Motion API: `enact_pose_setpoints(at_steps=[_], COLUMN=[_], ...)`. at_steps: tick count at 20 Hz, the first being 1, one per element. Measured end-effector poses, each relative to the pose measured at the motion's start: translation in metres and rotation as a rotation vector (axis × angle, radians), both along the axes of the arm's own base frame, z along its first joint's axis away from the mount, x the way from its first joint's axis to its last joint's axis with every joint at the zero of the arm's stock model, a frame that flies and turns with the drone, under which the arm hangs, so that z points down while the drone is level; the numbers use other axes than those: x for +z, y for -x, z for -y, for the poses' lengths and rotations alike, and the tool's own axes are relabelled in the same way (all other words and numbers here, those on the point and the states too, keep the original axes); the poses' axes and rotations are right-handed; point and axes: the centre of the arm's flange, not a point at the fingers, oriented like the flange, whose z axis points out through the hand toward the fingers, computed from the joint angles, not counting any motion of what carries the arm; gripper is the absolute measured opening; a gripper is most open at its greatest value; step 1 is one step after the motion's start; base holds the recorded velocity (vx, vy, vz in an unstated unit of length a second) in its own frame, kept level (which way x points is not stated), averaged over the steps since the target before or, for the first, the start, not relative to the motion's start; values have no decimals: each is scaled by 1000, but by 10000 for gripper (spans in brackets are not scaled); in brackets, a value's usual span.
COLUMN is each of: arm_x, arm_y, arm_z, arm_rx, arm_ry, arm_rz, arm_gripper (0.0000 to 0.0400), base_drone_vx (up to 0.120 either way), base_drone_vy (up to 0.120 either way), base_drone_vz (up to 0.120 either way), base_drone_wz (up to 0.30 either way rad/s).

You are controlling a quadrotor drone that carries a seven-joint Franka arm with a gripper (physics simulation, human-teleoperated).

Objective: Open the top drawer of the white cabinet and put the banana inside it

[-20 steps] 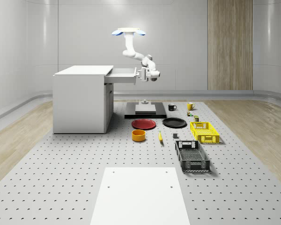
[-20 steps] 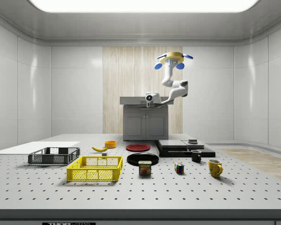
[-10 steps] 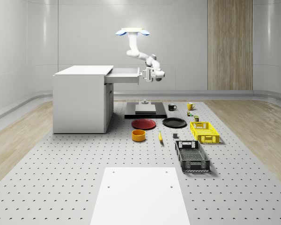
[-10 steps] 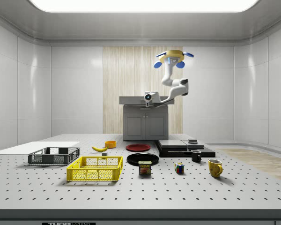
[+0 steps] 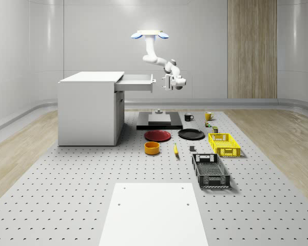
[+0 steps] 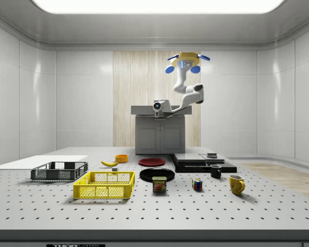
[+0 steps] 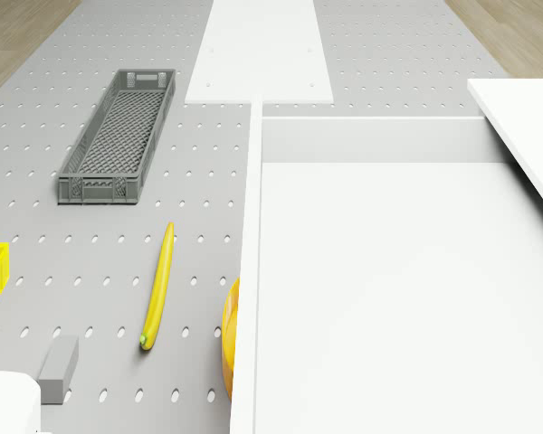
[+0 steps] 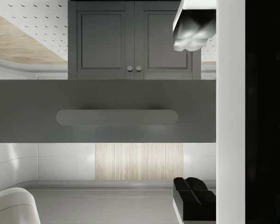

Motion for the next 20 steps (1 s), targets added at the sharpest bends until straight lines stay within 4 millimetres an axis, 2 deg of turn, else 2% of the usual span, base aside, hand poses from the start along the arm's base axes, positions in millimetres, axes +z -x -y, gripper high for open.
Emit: enact_pose_setpoints(at_steps=[20], arm_x=[1], arm_y=[0], arm_z=[0], arm_rx=[0], arm_ry=[12], arm_rz=[0], arm_gripper=[400], base_drone_vx=[120], base_drone_vy=[120], base_drone_vz=[0], base_drone_wz=[0])
